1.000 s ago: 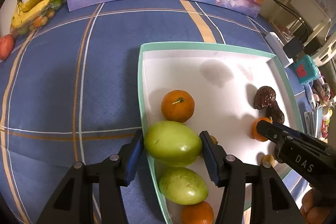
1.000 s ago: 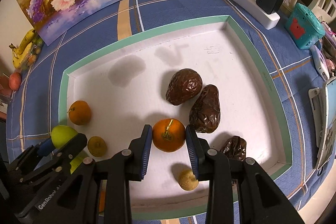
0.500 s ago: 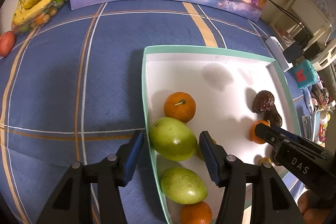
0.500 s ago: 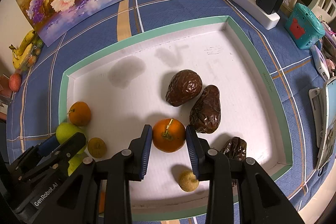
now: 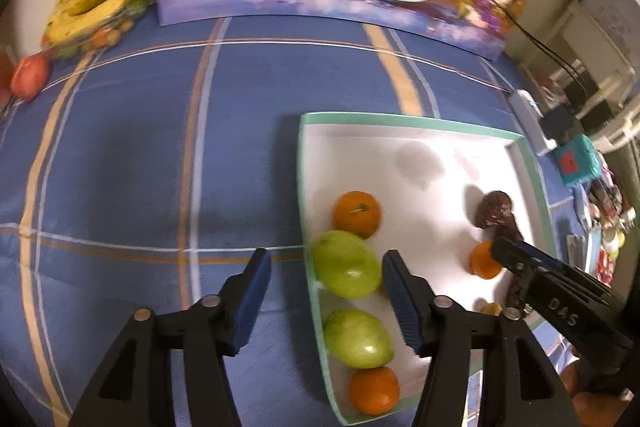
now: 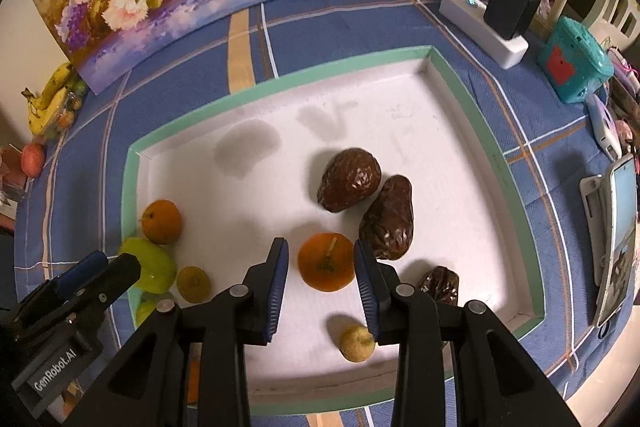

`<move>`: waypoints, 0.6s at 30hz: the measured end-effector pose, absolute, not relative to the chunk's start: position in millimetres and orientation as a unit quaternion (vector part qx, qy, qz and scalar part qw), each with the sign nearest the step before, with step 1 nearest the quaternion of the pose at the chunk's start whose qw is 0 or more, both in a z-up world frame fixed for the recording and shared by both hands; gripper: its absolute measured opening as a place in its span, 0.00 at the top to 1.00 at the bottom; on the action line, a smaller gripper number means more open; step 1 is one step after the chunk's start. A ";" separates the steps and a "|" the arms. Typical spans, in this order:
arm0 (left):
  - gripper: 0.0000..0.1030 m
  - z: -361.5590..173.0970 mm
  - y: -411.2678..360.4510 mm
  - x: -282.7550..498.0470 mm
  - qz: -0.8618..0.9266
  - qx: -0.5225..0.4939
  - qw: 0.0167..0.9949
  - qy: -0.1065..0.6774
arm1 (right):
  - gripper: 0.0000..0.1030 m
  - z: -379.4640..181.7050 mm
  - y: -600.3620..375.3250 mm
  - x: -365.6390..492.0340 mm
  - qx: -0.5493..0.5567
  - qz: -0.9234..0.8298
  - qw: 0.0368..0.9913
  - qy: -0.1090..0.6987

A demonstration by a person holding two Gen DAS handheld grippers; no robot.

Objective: Organize fruits

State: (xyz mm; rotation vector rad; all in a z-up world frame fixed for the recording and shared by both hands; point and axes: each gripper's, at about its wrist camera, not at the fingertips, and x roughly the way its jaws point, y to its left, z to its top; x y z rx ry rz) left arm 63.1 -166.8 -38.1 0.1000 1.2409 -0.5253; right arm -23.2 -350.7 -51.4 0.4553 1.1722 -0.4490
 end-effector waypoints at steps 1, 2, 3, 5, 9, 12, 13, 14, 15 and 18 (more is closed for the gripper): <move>0.33 -38.1 -163.7 64.6 -0.237 0.045 0.782 0.575 | 0.66 -50.0 -349.5 -22.9 0.209 -0.207 0.787 0.543; 0.29 -39.0 -158.3 67.2 -0.226 0.044 0.784 0.576 | 0.64 -49.1 -348.2 -22.5 0.207 -0.206 0.788 0.542; 0.28 -40.1 -154.3 68.8 -0.218 0.044 0.786 0.578 | 0.57 -49.0 -347.5 -22.5 0.206 -0.204 0.789 0.542; 0.21 -44.3 -144.6 72.9 -0.193 0.050 0.789 0.581 | 0.42 -48.8 -344.4 -21.7 0.202 -0.199 0.791 0.542; 0.13 -50.2 -131.1 74.6 -0.168 0.057 0.794 0.581 | 0.27 -48.4 -337.5 -18.2 0.188 -0.197 0.795 0.541; 0.00 -50.3 -119.8 74.0 -0.159 0.055 0.799 0.577 | 0.19 -46.6 -331.6 -18.4 0.176 -0.192 0.801 0.539; 0.00 -49.6 -115.2 73.1 -0.158 0.052 0.801 0.575 | 0.15 -46.4 -329.4 -18.0 0.171 -0.189 0.803 0.538; 0.00 -49.1 -112.4 72.6 -0.158 0.049 0.802 0.575 | 0.15 -46.4 -326.8 -17.5 0.166 -0.187 0.805 0.538; 0.00 -48.3 -109.2 72.0 -0.158 0.047 0.803 0.573 | 0.15 -46.7 -324.1 -17.4 0.162 -0.186 0.806 0.538; 0.00 -47.0 -95.7 69.2 -0.150 0.037 0.809 0.568 | 0.15 -46.9 -316.1 -19.7 0.155 -0.182 0.810 0.536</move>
